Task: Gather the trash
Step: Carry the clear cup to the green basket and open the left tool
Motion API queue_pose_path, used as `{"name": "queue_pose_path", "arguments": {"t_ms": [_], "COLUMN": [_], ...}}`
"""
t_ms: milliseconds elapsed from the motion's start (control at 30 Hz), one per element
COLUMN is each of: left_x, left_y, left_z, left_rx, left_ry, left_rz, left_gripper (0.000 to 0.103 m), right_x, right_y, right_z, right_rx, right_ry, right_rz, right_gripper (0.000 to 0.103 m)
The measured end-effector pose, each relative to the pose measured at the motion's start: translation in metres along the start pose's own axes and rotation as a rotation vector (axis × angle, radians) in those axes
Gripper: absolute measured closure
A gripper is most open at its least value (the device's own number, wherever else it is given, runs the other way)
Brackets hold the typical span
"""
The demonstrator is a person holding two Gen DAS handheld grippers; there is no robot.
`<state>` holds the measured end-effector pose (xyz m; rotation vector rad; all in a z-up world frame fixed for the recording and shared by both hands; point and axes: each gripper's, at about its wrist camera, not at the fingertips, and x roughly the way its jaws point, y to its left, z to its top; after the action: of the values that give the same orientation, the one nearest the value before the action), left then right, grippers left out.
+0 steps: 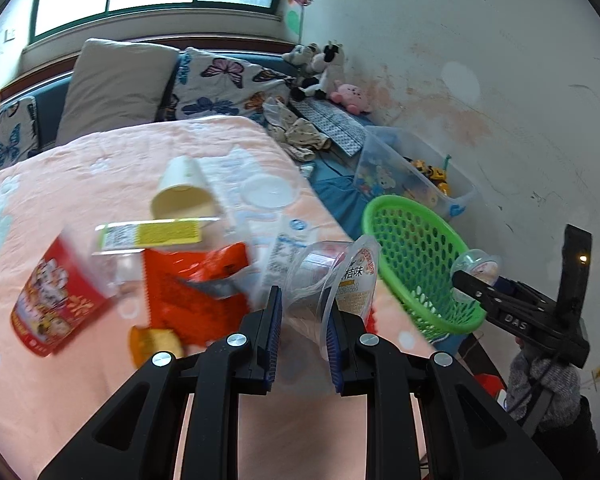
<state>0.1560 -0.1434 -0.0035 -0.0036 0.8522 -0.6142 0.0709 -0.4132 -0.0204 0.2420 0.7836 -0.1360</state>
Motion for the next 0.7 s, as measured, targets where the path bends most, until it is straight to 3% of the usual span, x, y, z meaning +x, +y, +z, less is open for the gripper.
{"name": "queue_pose_path", "arguments": {"t_ms": [233, 333, 700], "left_x": [0.026, 0.037, 0.082], "left_y": [-0.043, -0.060, -0.111], "left_z": [0.017, 0.021, 0.034], "left_rx": [0.072, 0.093, 0.170], "left_ry": [0.023, 0.042, 0.095], "left_rz": [-0.040, -0.054, -0.066], "left_gripper": [0.083, 0.083, 0.083], "right_x": [0.015, 0.015, -0.005], "right_y": [-0.041, -0.049, -0.070], "right_z": [-0.002, -0.003, -0.010], "right_rx": [0.060, 0.075, 0.099], "right_ry": [0.025, 0.022, -0.027], "right_rz": [-0.029, -0.031, -0.038], "right_gripper": [0.035, 0.029, 0.025]}}
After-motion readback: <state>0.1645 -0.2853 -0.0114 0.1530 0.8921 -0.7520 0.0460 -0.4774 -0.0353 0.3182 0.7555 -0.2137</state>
